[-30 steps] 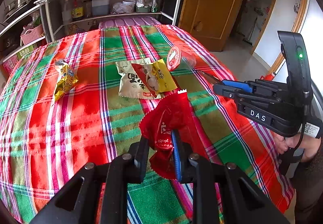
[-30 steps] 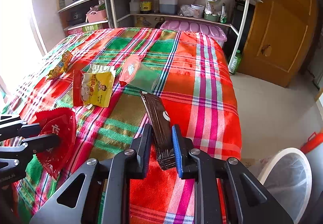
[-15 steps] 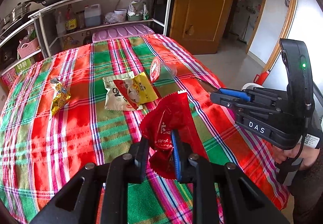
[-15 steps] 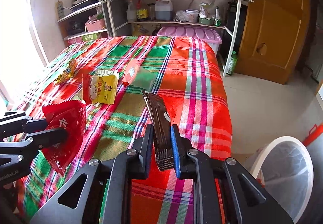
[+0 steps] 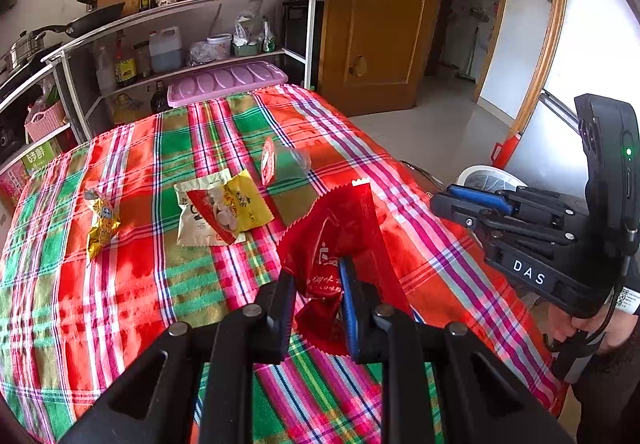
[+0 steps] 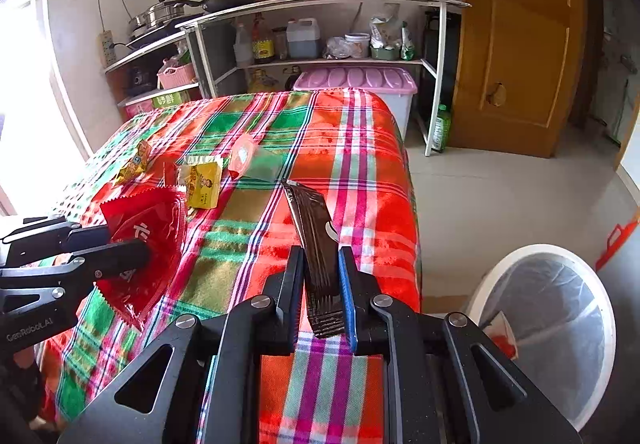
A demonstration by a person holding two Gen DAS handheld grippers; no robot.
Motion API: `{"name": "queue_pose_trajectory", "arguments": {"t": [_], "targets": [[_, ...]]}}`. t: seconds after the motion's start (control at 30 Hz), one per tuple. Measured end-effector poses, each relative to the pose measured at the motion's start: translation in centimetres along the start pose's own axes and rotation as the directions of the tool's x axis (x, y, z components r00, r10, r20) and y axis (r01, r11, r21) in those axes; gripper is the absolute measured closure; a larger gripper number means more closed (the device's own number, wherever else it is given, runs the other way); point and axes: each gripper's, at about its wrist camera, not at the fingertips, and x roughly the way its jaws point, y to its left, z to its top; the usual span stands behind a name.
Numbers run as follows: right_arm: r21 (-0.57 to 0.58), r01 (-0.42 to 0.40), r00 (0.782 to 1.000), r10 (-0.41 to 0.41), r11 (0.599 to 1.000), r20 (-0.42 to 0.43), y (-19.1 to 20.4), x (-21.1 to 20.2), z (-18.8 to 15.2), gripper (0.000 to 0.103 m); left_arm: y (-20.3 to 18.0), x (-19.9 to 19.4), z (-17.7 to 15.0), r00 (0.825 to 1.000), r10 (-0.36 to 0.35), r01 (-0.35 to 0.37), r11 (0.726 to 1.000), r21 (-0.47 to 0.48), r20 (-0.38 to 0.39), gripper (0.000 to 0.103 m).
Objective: Collect trash
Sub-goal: 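Carry both wrappers over the bin and open both tools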
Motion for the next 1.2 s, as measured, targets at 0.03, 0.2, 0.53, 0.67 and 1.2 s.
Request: {"name": "queue_pose_trajectory", "arguments": {"t": [0.03, 0.2, 0.53, 0.67, 1.2], "targets": [[0.007, 0.005, 1.0, -0.005, 1.0, 0.005, -0.3, -0.4, -0.1, 0.085, -0.4, 0.0, 0.1, 1.0, -0.003, 0.003, 1.0, 0.006, 0.001, 0.081], [0.047, 0.028, 0.999, -0.029, 0.999, 0.031, -1.8, -2.1, -0.5, 0.085, -2.4, 0.0, 1.0, 1.0, -0.026, 0.025, 0.999, 0.045, 0.017, 0.081], [0.113, 0.085, 0.994, -0.092, 0.99, 0.06, -4.9, -4.9, -1.4, 0.085, -6.2, 0.3, 2.5, 0.997, -0.07, 0.066, 0.991, 0.116, 0.034, 0.081], [0.135, 0.111, 0.99, -0.121, 0.985, 0.07, -6.1, -6.0, -1.8, 0.085, -7.4, 0.6, 3.1, 0.996, -0.085, 0.08, 0.988, 0.135, 0.032, 0.081], [0.28, 0.286, 0.953, -0.304, 0.916, 0.021, -14.4, -10.6, -6.4, 0.085, -17.1, 4.7, 5.5, 0.977, -0.211, 0.209, 0.945, 0.252, -0.018, 0.081]]}}
